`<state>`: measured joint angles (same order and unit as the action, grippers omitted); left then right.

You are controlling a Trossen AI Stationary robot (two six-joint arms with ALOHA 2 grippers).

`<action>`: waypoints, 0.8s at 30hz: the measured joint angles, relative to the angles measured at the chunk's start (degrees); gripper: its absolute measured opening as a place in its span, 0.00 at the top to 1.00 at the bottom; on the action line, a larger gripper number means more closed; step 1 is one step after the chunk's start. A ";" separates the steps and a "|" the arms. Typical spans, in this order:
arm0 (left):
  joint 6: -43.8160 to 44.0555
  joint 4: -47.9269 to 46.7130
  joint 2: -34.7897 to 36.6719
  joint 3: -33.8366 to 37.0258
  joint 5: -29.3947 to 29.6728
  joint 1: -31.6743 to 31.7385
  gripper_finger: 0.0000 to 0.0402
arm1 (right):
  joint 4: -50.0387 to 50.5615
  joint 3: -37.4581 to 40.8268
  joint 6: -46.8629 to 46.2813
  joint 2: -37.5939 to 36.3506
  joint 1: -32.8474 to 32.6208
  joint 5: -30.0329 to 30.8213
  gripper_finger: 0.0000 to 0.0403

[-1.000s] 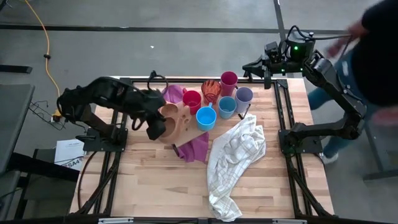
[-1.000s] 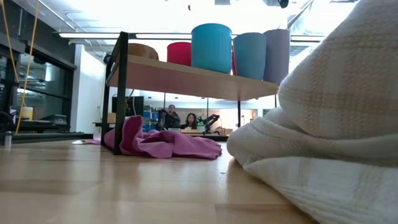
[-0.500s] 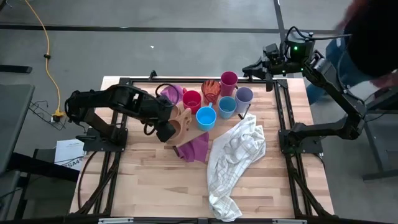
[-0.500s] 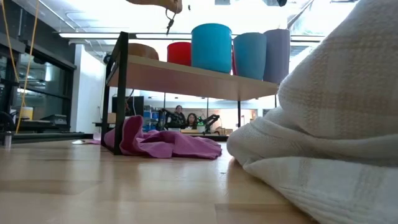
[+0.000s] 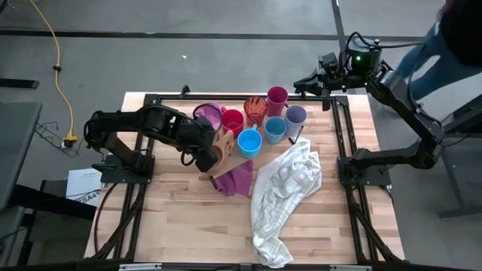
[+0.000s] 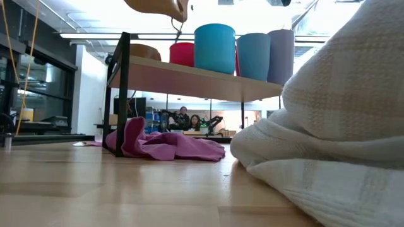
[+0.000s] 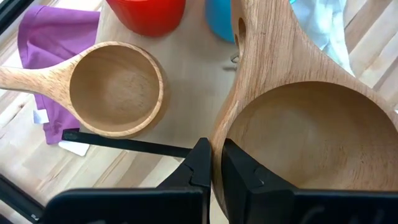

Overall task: Stack small to large cups/mugs on shelf
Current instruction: Put the brown mug on the shelf

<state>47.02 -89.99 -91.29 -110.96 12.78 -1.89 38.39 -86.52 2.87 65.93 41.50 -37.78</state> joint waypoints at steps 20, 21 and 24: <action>3.13 -0.01 -4.09 0.00 1.29 0.00 0.99 | 0.00 0.00 1.13 -0.02 0.00 -2.99 1.00; 3.68 -0.03 -4.02 -0.02 1.31 0.00 0.99 | 0.00 0.00 1.25 -0.02 0.00 -2.99 1.00; 4.75 -0.03 -3.89 -0.02 1.37 0.00 0.99 | 0.00 0.00 1.71 -0.02 0.00 -2.99 1.00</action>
<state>51.77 -90.02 -95.18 -110.98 14.14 -1.89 38.39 -86.52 4.58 65.91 41.50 -40.77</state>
